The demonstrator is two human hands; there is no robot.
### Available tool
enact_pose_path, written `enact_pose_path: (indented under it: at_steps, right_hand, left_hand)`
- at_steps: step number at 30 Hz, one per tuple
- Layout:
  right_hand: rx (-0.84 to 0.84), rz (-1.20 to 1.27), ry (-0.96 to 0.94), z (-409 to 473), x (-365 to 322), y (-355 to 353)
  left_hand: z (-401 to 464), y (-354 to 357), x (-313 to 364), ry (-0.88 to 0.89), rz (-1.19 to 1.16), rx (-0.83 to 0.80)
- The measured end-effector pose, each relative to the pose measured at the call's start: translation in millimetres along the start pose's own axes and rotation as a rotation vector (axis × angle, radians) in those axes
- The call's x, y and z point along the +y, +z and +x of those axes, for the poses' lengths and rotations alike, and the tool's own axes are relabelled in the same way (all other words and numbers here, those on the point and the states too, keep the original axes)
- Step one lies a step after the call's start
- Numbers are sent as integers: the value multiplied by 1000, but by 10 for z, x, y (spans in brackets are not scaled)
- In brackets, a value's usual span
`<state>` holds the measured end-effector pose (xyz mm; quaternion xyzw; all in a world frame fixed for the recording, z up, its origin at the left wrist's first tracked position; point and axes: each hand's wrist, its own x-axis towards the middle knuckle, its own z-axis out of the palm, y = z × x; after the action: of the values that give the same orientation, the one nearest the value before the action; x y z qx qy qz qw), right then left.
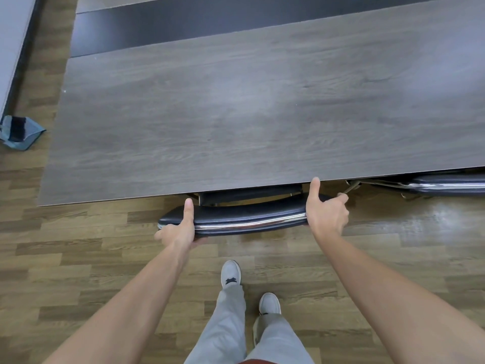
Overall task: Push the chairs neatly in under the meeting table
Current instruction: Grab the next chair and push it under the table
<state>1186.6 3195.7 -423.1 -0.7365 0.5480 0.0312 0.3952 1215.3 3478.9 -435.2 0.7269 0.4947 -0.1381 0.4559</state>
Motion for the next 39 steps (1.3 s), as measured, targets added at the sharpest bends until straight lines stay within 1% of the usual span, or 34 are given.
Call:
enact_pose_path:
  at_steps: [6,9,14,21,26,30,34,37,39]
  right_hand:
    - [20,-23,-19,61,-95,54]
    - [34,-25,-12,85,-124,71]
    - [44,-32,-14,147,-184,77]
    - [44,-30,-19,246,-257,135]
    - [45,-5,-11,245,-243,190]
    - [30,8,4,243,-235,213]
    - [26,9,7,253,-231,238]
    - [9,-31,-6,256,-207,222]
    - [-25,-60,5,234,-182,196]
  left_hand:
    - [52,36,77,30,54,57]
    - [88,78,91,22,57,60]
    - [74,123,158,17,78,26]
    - [46,113,318,-34,40,11]
    - [118,114,357,1,60,27]
    - [112,106,398,3,18,25]
    - [19,79,462,-7,-27,-13]
    - [11,53,447,12,10,-48]
    - [41,21,440,-10,40,-58]
